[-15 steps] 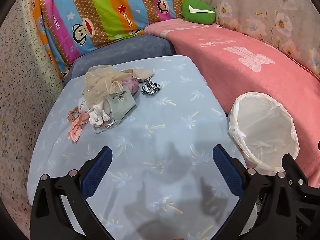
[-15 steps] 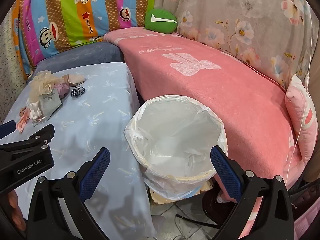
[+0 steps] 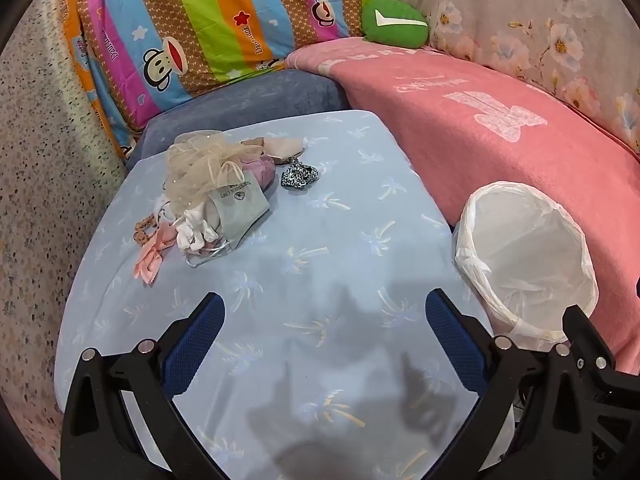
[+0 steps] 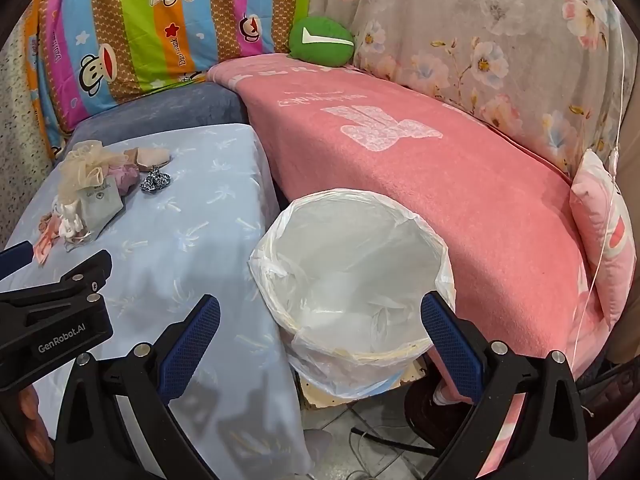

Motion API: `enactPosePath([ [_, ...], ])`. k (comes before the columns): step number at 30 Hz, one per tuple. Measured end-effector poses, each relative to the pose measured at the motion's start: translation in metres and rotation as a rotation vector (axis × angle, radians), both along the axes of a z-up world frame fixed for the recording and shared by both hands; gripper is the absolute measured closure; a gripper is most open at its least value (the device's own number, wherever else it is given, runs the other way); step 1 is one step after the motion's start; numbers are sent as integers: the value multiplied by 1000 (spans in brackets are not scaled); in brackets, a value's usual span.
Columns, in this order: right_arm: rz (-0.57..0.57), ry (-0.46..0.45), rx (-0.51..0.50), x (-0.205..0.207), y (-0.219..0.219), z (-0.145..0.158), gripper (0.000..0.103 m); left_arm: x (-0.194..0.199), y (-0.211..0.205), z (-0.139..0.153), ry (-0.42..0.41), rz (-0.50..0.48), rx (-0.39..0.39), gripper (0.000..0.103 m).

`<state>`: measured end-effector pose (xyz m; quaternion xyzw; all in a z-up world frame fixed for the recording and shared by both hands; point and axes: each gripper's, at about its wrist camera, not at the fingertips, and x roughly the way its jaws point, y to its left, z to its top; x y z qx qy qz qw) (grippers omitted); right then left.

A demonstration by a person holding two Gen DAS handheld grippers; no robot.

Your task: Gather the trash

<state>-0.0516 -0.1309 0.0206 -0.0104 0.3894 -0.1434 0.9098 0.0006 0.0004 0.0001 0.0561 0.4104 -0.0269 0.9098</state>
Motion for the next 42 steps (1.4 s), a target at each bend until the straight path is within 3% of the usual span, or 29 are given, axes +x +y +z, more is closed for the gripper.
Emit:
enactPosePath([
  [42,1,-6,-6,-3,-2,5,6,-3,-5,12,-14,0,-2,7],
])
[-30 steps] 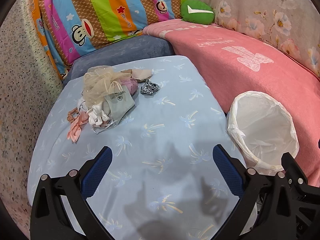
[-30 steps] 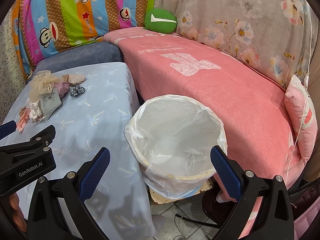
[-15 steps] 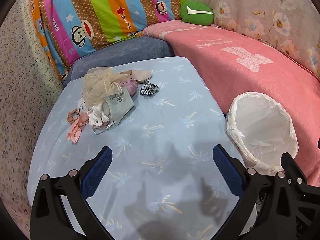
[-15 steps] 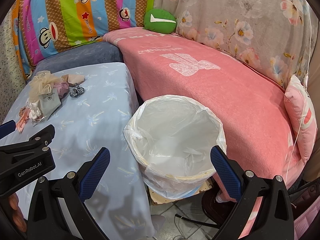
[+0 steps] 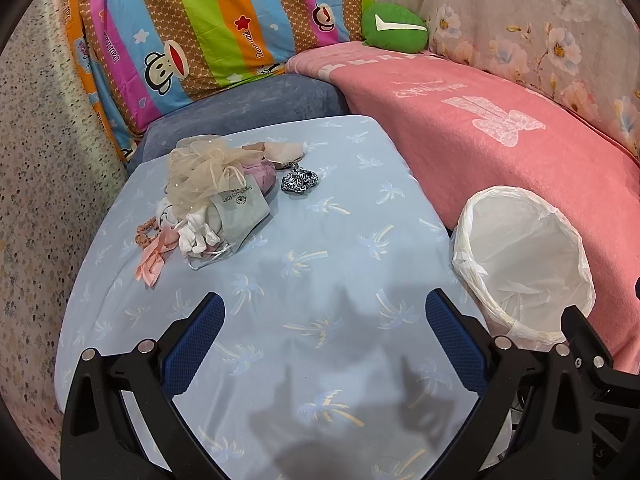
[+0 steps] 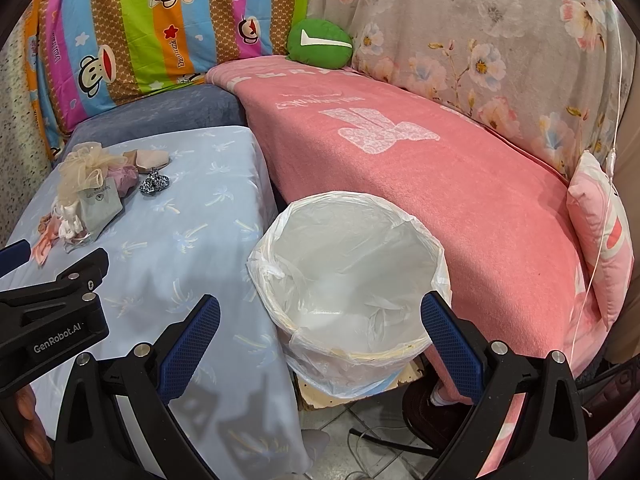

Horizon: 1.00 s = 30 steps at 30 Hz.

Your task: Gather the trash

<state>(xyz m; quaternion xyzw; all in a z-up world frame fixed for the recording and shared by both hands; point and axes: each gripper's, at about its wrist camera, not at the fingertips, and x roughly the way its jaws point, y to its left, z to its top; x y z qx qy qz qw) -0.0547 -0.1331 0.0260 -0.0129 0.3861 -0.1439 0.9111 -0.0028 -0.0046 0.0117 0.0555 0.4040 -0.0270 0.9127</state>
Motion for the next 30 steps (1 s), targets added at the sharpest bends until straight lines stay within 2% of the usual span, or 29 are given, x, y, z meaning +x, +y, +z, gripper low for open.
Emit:
enactPosePath([
  [30,2,-3,-10,0,4,9,6,-1,9,3,-12,10,-14,7],
])
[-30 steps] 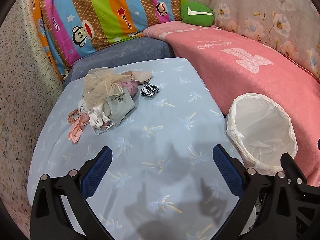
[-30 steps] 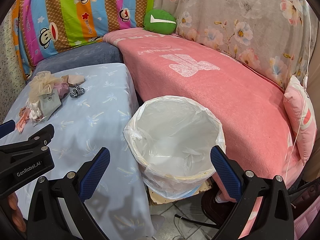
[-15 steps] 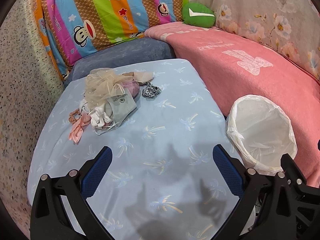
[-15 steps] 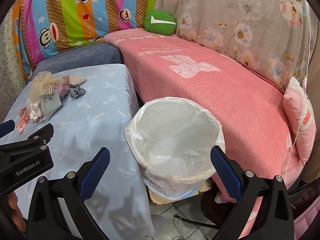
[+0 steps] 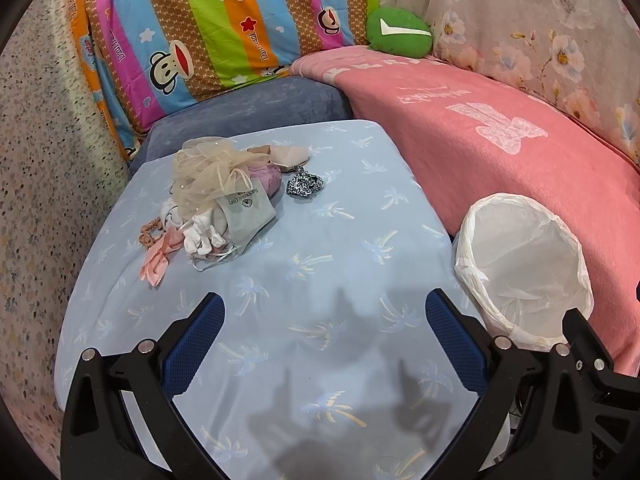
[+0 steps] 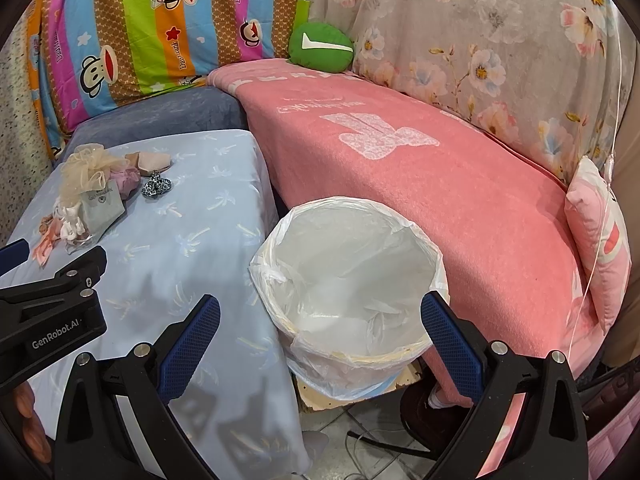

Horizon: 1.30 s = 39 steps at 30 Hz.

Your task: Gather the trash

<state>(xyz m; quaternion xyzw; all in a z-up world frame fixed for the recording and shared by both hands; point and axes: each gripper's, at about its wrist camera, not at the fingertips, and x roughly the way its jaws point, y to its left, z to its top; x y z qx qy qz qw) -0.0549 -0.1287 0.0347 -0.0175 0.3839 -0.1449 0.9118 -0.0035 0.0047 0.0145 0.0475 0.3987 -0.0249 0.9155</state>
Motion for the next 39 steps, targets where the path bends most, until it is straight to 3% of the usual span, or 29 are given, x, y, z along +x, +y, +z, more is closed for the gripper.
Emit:
enactPosePath([
  [24,20,-35,-5,14,24,8,6,8,22,-1,8,20,-41,7],
  [39,92,-78,57,54,67,9,6,37,85,-14,8,99,-66,7],
])
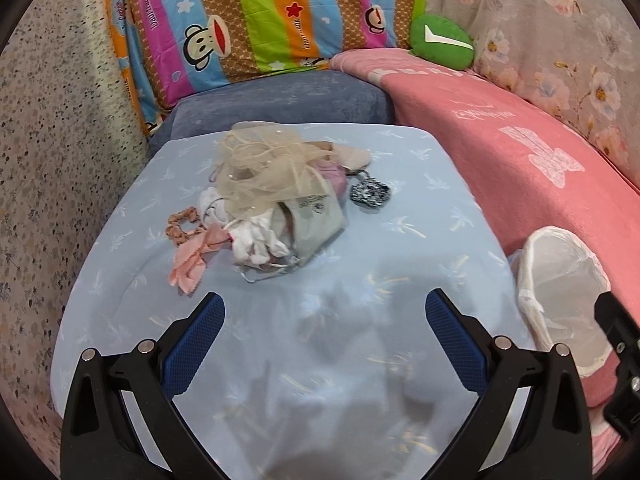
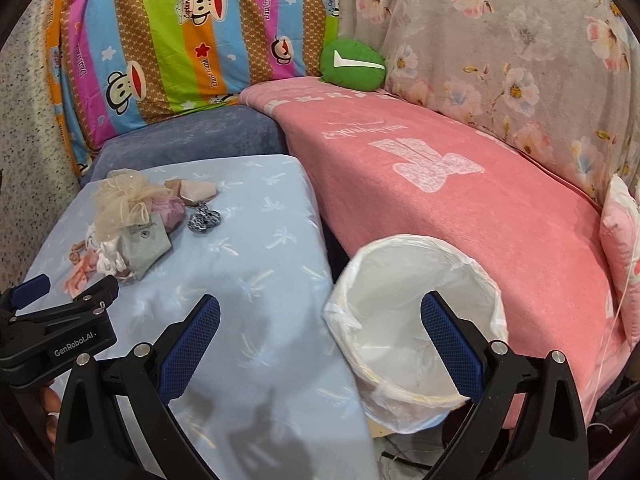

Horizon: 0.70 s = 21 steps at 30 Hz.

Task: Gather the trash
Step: 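Grasp the beige tulle bag with the right tool while the left tool grasps the pink cloth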

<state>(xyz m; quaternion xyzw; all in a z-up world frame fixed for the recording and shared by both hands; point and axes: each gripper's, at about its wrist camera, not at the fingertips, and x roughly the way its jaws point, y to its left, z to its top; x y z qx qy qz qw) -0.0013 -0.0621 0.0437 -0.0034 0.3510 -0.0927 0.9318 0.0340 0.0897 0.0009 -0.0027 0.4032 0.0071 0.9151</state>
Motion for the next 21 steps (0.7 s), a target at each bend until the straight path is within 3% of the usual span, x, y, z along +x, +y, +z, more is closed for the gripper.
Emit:
enactPosePath([
  [14,171,-21,32,78,90,-5,6,52,109,-33,42,137,-12,7],
  [21,235,2,102,135,131,-12,6,78,151,-55,115,158,-90,7],
])
